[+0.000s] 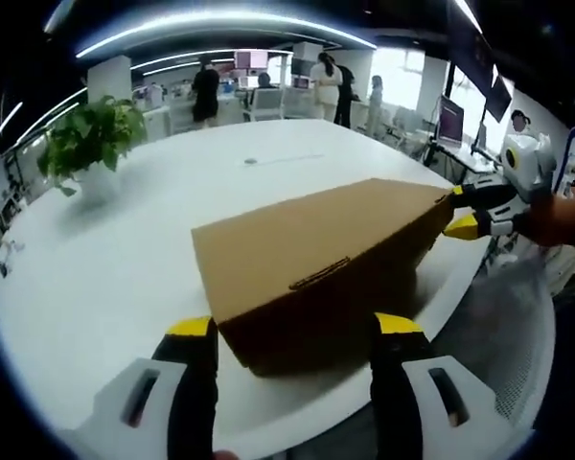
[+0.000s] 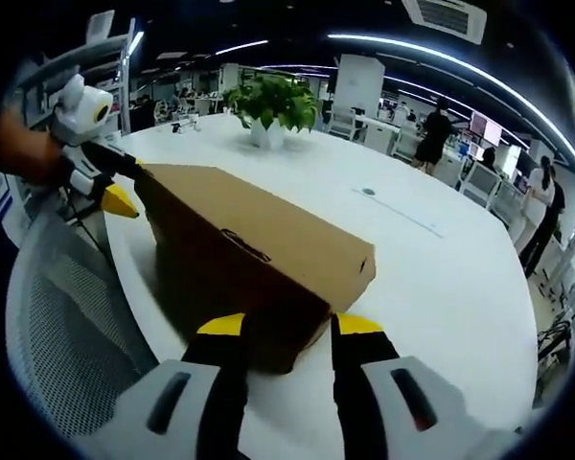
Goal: Operate the shoe box by opening the lid, removing the specified soft item, and placing it in the target area until the item is outside and the box remains undamaged.
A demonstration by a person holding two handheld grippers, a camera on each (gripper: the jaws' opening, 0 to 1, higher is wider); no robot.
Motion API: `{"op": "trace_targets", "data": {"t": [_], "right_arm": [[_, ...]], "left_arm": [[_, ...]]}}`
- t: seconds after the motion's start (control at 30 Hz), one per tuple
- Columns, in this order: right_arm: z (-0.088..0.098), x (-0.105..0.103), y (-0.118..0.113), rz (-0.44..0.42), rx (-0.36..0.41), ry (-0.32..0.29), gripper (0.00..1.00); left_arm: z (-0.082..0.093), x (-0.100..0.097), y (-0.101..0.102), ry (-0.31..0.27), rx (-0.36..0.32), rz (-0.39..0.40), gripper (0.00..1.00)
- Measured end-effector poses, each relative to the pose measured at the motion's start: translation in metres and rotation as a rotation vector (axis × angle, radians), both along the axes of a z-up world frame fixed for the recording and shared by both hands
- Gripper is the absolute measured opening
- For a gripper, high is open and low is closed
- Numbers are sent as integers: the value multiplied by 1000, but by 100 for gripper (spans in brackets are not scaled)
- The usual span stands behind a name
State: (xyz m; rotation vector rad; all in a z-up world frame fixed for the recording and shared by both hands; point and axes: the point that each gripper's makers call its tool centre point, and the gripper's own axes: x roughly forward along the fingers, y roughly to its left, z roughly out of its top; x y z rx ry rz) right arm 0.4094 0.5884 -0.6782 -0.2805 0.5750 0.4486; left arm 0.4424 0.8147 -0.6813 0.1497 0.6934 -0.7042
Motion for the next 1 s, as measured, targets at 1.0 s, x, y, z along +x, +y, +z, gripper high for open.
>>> {"op": "trace_targets", "data": {"t": [1.0], "right_arm": [[76,73,-32,-137,38,-197,1]], "left_arm": [[67,50,-14,-153,-29,-21,69]]}}
